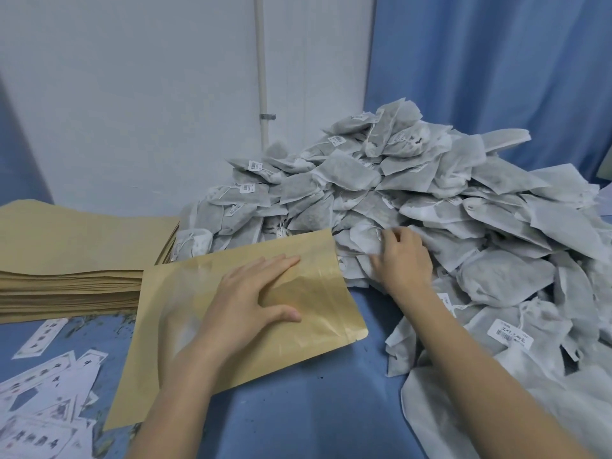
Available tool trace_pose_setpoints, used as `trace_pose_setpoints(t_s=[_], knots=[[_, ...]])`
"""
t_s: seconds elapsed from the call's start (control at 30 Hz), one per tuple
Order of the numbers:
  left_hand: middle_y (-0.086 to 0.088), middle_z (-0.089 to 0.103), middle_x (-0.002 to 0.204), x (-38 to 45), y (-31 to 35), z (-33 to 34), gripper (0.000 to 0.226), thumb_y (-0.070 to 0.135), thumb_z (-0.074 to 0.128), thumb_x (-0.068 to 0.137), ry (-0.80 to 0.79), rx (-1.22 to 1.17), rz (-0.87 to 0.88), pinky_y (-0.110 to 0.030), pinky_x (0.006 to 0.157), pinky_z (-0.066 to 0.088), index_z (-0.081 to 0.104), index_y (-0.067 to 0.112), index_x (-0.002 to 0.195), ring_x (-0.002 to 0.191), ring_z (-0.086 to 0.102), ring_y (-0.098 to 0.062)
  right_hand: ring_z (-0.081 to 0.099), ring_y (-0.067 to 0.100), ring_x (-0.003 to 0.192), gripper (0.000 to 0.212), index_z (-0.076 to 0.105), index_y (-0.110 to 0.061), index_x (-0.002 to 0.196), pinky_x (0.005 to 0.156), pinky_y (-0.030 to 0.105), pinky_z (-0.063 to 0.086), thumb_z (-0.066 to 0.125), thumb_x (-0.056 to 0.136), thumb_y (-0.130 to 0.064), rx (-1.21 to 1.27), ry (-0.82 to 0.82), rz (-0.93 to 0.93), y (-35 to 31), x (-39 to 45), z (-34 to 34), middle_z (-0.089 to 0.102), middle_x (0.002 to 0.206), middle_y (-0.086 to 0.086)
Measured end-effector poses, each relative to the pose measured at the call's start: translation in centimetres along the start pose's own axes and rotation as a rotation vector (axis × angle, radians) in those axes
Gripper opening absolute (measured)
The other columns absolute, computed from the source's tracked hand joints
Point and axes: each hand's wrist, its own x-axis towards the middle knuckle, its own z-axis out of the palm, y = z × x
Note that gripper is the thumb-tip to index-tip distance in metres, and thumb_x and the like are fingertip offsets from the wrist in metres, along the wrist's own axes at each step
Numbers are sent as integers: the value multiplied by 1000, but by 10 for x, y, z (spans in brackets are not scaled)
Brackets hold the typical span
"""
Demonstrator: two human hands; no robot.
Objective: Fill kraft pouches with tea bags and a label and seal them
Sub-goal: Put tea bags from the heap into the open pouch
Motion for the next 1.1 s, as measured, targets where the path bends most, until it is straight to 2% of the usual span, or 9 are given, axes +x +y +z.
trace_pose_setpoints(t_s=[0.1,0.3,0.4,0.47,0.6,0.83,0.93,1.03,1.1], knots=[[18,44,142,1,-4,-1,80,42,83,60,17,10,-21,-38,113,25,44,51,129,135,35,-10,48,31,108,32,56,-8,122,81,37,42,43,93,-11,-29,68,-17,-2,2,-2,55,119,11],[13,48,141,2,-8,-2,80,39,84,61,49,16,-37,-42,111,26,49,41,133,134,38,-14,56,26,67,19,63,-5,86,61,32,39,50,94,-17,457,341,-29,-4,-35,-32,60,67,9],[13,49,140,1,-8,-3,82,40,84,59,43,13,-40,-42,111,27,49,40,133,134,38,-14,51,2,53,3,62,-19,90,53,7,37,59,89,-20,827,121,76,-2,-38,-52,50,55,-9],[15,48,140,0,-7,-3,82,39,85,58,49,1,-46,-42,112,27,50,42,132,134,38,-13,49,-1,42,12,60,-21,93,43,7,37,66,83,-19,1045,-92,192,-1,-36,-59,52,57,-9],[19,49,138,-1,-6,-7,80,36,86,58,81,-21,-37,-40,112,28,51,43,130,132,39,-6,46,5,35,13,62,-21,90,38,15,38,69,78,-21,887,-276,189,-7,-29,-61,56,64,-1],[35,44,129,-2,-6,-15,81,36,87,52,46,-45,-9,-19,109,25,43,61,116,125,37,9,32,1,35,7,73,-17,87,38,10,28,69,81,-16,958,-534,-37,-16,-29,-61,40,39,-12],[43,40,122,0,3,-8,80,38,86,52,-30,-53,73,-1,100,21,43,62,115,116,33,26,43,-1,52,16,69,-4,94,50,14,37,60,86,-14,880,-560,-181,-45,-26,-53,55,62,-5],[41,40,124,1,7,-3,78,38,84,58,-55,-46,121,-2,101,20,41,58,120,115,32,27,54,7,88,36,43,-1,132,56,1,35,35,101,-16,1022,-614,65,-69,-23,-34,58,111,3],[36,43,128,1,5,-3,78,36,84,59,-81,-37,116,-5,103,21,41,57,121,117,34,22,49,4,87,39,37,-4,138,57,6,36,34,101,-19,806,-819,44,-66,-27,-28,53,124,6]])
